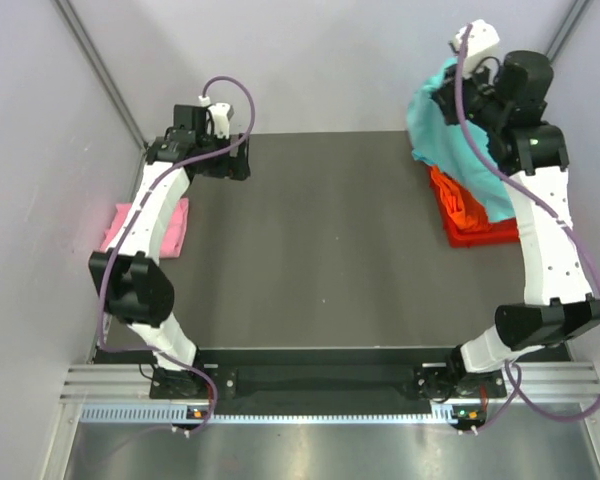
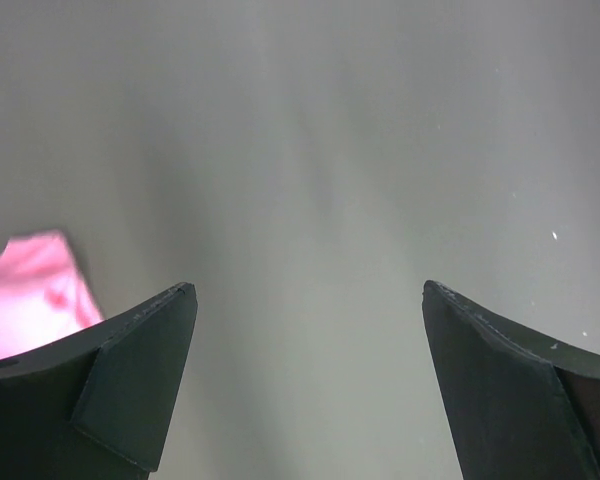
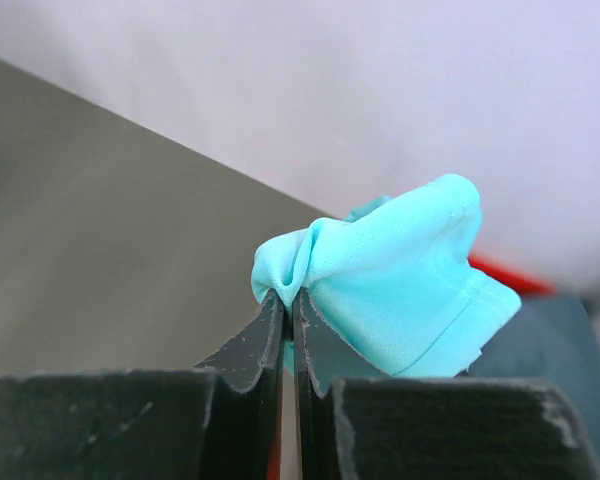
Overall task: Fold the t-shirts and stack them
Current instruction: Move the tshirt to the center of the board
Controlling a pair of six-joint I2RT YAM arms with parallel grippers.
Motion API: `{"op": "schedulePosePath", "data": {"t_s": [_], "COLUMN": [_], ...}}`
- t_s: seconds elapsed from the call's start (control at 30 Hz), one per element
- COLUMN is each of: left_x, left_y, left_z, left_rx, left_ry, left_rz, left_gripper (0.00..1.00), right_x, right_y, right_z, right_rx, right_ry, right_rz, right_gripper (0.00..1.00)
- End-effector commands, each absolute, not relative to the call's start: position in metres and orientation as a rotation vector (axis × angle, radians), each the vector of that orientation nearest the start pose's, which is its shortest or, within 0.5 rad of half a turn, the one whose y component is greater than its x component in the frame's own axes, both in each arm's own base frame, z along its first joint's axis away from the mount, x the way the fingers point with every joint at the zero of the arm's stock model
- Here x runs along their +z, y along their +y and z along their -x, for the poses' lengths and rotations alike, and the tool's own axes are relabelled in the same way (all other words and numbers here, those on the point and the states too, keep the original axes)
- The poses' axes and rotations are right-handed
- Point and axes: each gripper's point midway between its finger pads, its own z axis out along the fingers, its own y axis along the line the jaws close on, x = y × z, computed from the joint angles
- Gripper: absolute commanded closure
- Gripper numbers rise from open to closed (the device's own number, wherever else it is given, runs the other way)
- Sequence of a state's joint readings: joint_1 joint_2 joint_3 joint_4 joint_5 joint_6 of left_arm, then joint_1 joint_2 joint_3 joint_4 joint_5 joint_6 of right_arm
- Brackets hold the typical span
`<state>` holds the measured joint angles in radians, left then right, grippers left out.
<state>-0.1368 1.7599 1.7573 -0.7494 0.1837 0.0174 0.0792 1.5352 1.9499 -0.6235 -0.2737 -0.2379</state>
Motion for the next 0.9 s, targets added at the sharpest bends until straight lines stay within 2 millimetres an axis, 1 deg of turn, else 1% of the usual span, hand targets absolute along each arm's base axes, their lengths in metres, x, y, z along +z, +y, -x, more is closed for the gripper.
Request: {"op": "schedulePosePath", "data": {"t_s": [0.0,0.03,0.07,0.13,0.17,0.23,0.33,0.4,0.43,0.5,0.53,0.6,0.67,0.7,0.73,0.8,0.83,0.87], "left_x": [0.283,0.286,0.289,0.298,0.301,0.308,0.31,0.308,0.302,0.3,0.298,0.299,0.302,0.305,0.309,0.313,0.316,0.317], "left_y": [-0.079,-0.069,-0.063,-0.053,-0.045,-0.041,-0.045,-0.055,-0.058,-0.061,-0.06,-0.057,-0.052,-0.05,-0.047,-0.048,-0.05,-0.058], "left_z": [-0.45,-0.444,-0.441,-0.433,-0.43,-0.423,-0.413,-0.408,-0.405,-0.405,-0.406,-0.406,-0.407,-0.407,-0.409,-0.409,-0.408,-0.406], "left_rx": [-0.198,-0.146,-0.12,-0.085,-0.075,-0.088,-0.183,-0.251,-0.27,-0.289,-0.289,-0.283,-0.248,-0.232,-0.212,-0.227,-0.247,-0.297], "left_ry": [2.156,2.144,2.134,2.096,2.083,2.063,2.072,2.078,2.088,2.092,2.102,2.105,2.097,2.093,2.086,2.083,2.08,2.08], "left_rz": [-0.166,-0.149,-0.14,-0.12,-0.102,-0.081,-0.081,-0.119,-0.124,-0.135,-0.126,-0.12,-0.133,-0.131,-0.125,-0.125,-0.12,-0.14], "left_gripper": [0.01,0.01,0.01,0.01,0.01,0.01,0.01,0.01,0.01,0.01,0.01,0.01,0.01,0.01,0.01,0.01,0.01,0.01], "right_x": [0.5,0.51,0.516,0.53,0.532,0.544,0.548,0.541,0.525,0.513,0.489,0.463,0.429,0.416,0.398,0.37,0.353,0.342], "right_y": [0.116,0.125,0.144,0.16,0.175,0.192,0.198,0.199,0.203,0.205,0.21,0.221,0.235,0.239,0.241,0.238,0.237,0.234], "right_z": [-0.409,-0.404,-0.396,-0.388,-0.382,-0.371,-0.37,-0.373,-0.379,-0.382,-0.388,-0.394,-0.399,-0.402,-0.405,-0.411,-0.411,-0.412], "right_rx": [0.132,0.155,0.2,0.234,0.27,0.302,0.309,0.308,0.307,0.317,0.337,0.381,0.431,0.442,0.452,0.427,0.406,0.384], "right_ry": [1.51,1.48,1.456,1.413,1.4,1.355,1.345,1.361,1.384,1.395,1.447,1.494,1.574,1.604,1.649,1.721,1.758,1.788], "right_rz": [0.587,0.592,0.607,0.608,0.627,0.656,0.648,0.653,0.671,0.675,0.687,0.719,0.732,0.736,0.734,0.73,0.757,0.768], "right_gripper": [1.0,1.0,1.0,1.0,1.0,1.0,1.0,1.0,1.0,1.0,1.0,1.0,1.0,1.0,1.0,1.0,1.0,1.0]}}
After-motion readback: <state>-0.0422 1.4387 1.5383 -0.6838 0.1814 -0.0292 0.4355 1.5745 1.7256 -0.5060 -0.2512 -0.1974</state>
